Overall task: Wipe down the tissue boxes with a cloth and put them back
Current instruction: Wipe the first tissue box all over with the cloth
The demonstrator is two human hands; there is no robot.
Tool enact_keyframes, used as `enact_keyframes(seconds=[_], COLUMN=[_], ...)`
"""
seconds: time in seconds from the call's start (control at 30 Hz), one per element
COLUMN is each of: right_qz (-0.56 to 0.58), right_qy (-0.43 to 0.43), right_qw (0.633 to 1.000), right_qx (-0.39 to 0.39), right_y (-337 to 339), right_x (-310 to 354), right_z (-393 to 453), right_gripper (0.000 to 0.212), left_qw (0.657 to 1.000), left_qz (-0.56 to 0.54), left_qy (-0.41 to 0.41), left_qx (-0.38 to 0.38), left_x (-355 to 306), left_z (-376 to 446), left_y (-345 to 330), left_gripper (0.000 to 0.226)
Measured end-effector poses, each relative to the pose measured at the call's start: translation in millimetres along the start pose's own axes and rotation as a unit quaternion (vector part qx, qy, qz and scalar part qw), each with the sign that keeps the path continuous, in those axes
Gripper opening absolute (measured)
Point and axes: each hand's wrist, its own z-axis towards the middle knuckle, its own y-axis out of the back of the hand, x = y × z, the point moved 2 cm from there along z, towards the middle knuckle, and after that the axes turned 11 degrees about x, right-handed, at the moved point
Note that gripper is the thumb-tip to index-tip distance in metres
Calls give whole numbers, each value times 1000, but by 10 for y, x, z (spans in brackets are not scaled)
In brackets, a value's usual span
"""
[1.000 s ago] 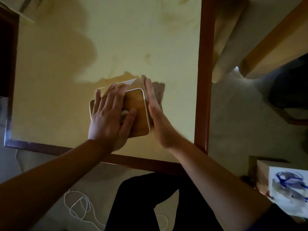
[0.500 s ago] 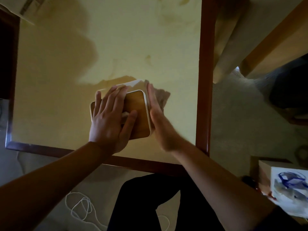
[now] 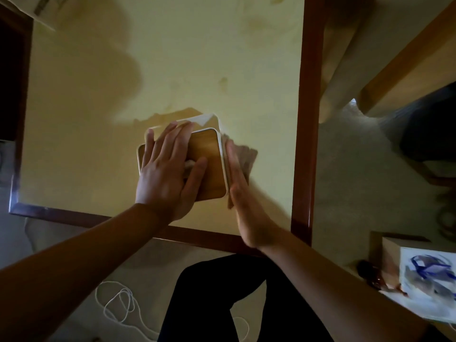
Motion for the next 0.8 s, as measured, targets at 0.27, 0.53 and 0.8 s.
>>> enact_keyframes(seconds=[0.27, 0.53, 0.8], right_qz=[62, 5, -7], right_qy=[-25, -26, -29], right_qw=[998, 1000, 1000], right_qx=[-9, -5, 8], right_y=[-206, 373, 404], right_x=[-36, -49, 2], right_z=[-322, 862, 906], right_gripper=[97, 87, 66], left_qw=[1000, 1000, 1000], left_qz=[-6, 3, 4], left_qy=[-1, -7, -6], left_qx=[-8, -4, -7], left_x=[2, 11, 9], left_z=[6, 6, -3], left_y=[-8, -14, -6], left_gripper=[65, 65, 66])
